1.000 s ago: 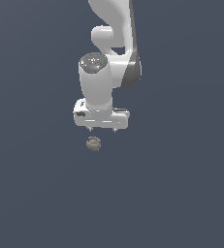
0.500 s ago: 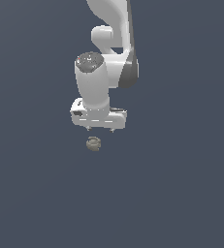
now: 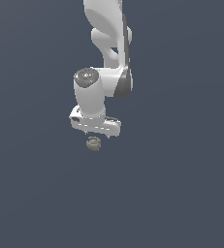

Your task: Pick up the object and move it to a goal position.

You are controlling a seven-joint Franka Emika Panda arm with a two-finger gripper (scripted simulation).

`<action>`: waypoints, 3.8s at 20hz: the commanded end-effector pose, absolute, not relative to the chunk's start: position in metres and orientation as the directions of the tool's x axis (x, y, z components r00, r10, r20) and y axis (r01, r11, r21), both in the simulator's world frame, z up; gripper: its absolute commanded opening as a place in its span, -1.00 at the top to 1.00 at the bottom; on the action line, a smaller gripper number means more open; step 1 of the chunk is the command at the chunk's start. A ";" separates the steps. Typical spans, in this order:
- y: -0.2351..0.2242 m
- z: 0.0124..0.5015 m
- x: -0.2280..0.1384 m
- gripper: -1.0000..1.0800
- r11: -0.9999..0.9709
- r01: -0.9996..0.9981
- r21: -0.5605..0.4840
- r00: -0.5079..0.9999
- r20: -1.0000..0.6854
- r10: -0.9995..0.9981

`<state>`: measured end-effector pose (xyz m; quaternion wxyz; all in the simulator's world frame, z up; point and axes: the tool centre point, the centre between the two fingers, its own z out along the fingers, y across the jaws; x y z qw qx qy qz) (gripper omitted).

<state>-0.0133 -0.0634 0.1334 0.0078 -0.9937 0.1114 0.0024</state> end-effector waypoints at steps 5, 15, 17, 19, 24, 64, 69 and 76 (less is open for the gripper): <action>-0.078 0.100 -0.021 -0.92 -0.955 -0.298 -0.004 0.955 -0.002 -0.298; -0.081 0.088 -0.023 -0.92 -0.949 -0.317 0.000 0.949 -0.002 -0.317; -0.081 0.082 -0.023 -0.92 -0.948 -0.317 0.000 0.948 -0.001 -0.317; -0.081 0.074 -0.024 -0.92 -0.948 -0.318 0.000 0.948 -0.001 -0.318; -0.081 0.049 -0.024 -0.92 -0.948 -0.319 0.000 0.948 -0.001 -0.319; -0.032 0.159 -0.057 1.00 -0.947 -0.321 0.000 0.947 0.000 -0.321; -0.011 0.209 -0.070 1.00 -0.947 -0.321 0.001 0.947 0.001 -0.321; 0.021 0.286 -0.090 1.00 -0.947 -0.321 0.003 0.947 0.001 -0.321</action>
